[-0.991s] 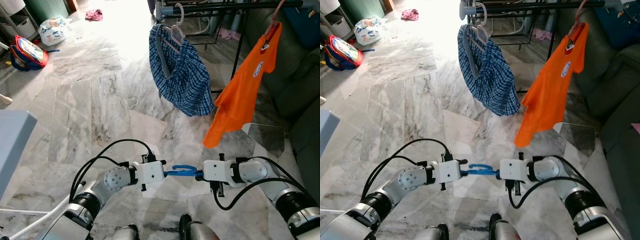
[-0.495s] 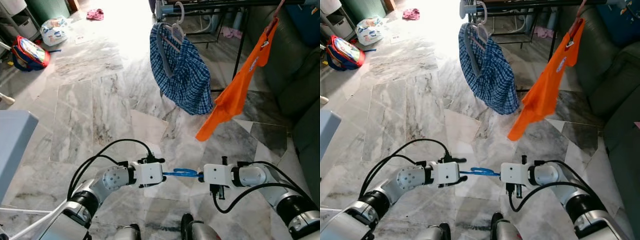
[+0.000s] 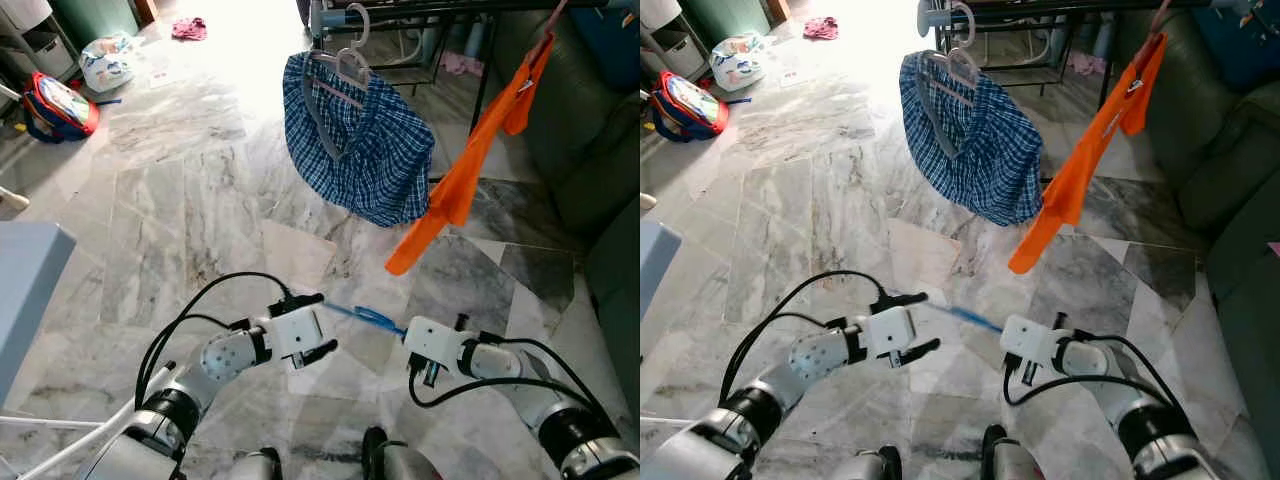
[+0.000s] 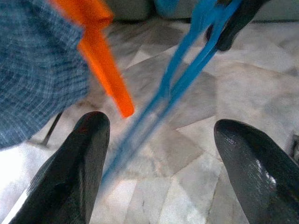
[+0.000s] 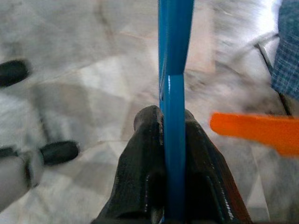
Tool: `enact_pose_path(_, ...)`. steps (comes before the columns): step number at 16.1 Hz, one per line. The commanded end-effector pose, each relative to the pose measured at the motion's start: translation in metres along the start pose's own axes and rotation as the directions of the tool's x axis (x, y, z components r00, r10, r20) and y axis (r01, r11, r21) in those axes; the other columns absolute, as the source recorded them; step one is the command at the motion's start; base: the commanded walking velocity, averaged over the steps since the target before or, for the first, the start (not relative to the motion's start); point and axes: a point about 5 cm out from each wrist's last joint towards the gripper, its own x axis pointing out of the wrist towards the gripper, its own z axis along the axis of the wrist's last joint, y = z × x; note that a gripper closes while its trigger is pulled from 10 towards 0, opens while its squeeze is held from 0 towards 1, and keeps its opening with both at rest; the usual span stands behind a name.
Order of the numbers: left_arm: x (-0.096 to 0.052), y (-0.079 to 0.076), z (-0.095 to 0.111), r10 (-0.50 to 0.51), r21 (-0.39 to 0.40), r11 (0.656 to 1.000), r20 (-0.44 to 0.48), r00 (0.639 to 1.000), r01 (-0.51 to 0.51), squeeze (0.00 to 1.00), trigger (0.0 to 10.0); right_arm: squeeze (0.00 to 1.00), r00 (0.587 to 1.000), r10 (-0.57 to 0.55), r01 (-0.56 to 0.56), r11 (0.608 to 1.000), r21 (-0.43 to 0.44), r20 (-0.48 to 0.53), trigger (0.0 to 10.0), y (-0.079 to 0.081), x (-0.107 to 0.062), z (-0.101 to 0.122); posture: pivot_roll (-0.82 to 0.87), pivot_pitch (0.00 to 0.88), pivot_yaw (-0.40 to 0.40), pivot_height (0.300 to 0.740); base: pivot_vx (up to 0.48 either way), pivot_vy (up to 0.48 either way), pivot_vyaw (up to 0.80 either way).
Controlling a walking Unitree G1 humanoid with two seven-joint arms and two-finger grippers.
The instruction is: Hang hanger
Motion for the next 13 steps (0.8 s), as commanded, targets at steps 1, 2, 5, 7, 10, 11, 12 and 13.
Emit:
enact_pose_path(1,-0.011,-0.011,-0.022,0.069,-0.142,0.987,-0.086,0.994,-0.081,1.00,10.0,0.00,0.997,-0.074,0.077,0.991,0.105,-0.030,0.0,0.008,-0.002,-0.009,-0.01,0.236,0.060,0.740,0.000,0.000,0.00)
enact_pose_path(2,-0.012,-0.012,-0.025,0.098,-0.186,0.976,-0.101,0.990,-0.116,1.00,10.0,0.00,0.995,-0.091,0.095,0.985,0.141,-0.033,0.0,0.010,-0.003,-0.011,-0.01,0.236,0.060,0.740,0.000,0.000,0.00)
enact_pose_path(5,-0.011,-0.007,-0.033,0.298,-0.437,0.829,-0.182,0.937,-0.349,1.00,10.0,0.00,0.967,-0.238,0.254,0.908,0.333,-0.090,0.0,0.019,-0.006,-0.018,-0.03,0.225,0.059,0.740,0.000,0.000,0.00)
enact_pose_path(7,-0.004,0.004,-0.028,0.417,-0.570,0.680,-0.218,0.882,-0.462,0.00,10.0,0.00,0.923,-0.363,0.377,0.783,0.496,-0.129,0.2,0.020,-0.009,-0.014,-0.05,0.218,0.060,0.740,0.000,0.000,0.00)
enact_pose_path(10,0.006,0.022,-0.007,0.500,-0.634,0.614,-0.149,0.853,-0.470,0.00,10.0,0.00,0.825,-0.523,0.500,0.498,0.709,-0.216,10.0,0.013,-0.019,-0.003,-0.06,0.217,0.066,0.740,0.000,0.000,0.00)
enact_pose_path(11,0.006,0.022,-0.007,0.500,-0.639,0.608,-0.151,0.853,-0.470,0.00,10.0,0.00,0.807,-0.539,0.520,0.455,0.723,-0.241,10.0,0.014,-0.020,0.000,-0.06,0.216,0.070,0.740,0.000,0.000,0.00)
enact_pose_path(12,0.005,0.022,-0.008,0.506,-0.644,0.596,-0.162,0.847,-0.479,0.00,10.0,0.00,0.787,-0.557,0.542,0.418,0.729,-0.266,10.0,0.015,-0.021,0.004,-0.07,0.215,0.072,0.740,0.000,0.000,0.00)
enact_pose_path(13,0.003,0.021,-0.011,0.514,-0.640,0.589,-0.174,0.840,-0.494,0.00,10.0,0.00,0.762,-0.583,0.553,0.357,0.752,-0.284,10.0,0.015,-0.022,0.008,-0.07,0.214,0.073,0.740,0.000,0.000,0.00)
